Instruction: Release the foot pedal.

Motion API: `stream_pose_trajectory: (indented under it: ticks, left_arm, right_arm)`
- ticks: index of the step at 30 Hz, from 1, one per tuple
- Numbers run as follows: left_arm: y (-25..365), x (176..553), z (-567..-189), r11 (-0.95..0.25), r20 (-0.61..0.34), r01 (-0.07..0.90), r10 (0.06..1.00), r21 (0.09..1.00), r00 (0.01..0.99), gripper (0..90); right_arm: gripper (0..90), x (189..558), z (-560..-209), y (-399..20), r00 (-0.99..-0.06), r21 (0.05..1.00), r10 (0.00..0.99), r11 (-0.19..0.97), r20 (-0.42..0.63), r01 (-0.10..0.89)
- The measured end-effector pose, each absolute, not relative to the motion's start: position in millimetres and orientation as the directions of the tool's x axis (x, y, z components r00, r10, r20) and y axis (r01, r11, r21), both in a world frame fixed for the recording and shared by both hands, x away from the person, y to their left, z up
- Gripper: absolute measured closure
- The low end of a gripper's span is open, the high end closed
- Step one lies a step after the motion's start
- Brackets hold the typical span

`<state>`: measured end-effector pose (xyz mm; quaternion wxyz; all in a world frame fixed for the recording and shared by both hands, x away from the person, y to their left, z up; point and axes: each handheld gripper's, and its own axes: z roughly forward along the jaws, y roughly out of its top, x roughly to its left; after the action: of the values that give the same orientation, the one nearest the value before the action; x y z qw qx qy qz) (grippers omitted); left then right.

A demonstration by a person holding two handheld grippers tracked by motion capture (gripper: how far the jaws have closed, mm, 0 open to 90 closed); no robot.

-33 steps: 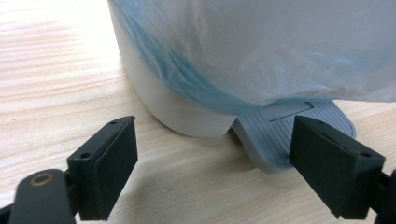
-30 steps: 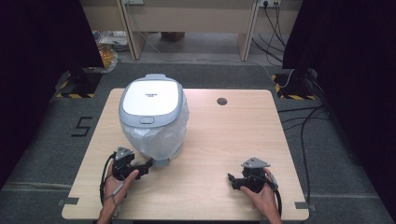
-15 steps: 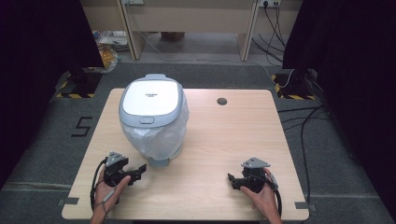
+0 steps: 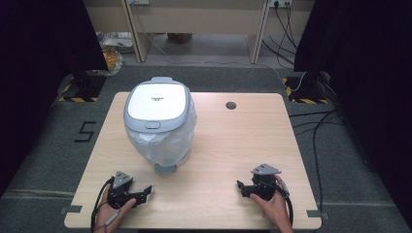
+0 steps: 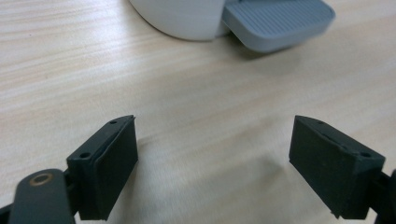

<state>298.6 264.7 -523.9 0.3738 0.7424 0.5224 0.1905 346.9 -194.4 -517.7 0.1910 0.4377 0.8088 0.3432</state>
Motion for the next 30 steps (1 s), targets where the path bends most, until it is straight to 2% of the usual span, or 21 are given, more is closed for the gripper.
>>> stream_pose_trajectory:
  ticks: [8,30]
  left_arm:
    - [259,284,-525,-0.238,-0.036,0.625,0.919,0.744,0.393,14.2]
    - [258,277,-529,-0.219,-0.037,0.601,0.923,0.768,0.383,13.0]
  right_arm:
    - [13.9,347,-518,-194,-0.545,0.723,0.839,0.382,-0.009,0.576]
    - [13.9,347,-518,-194,-0.544,0.722,0.839,0.381,-0.009,0.577]
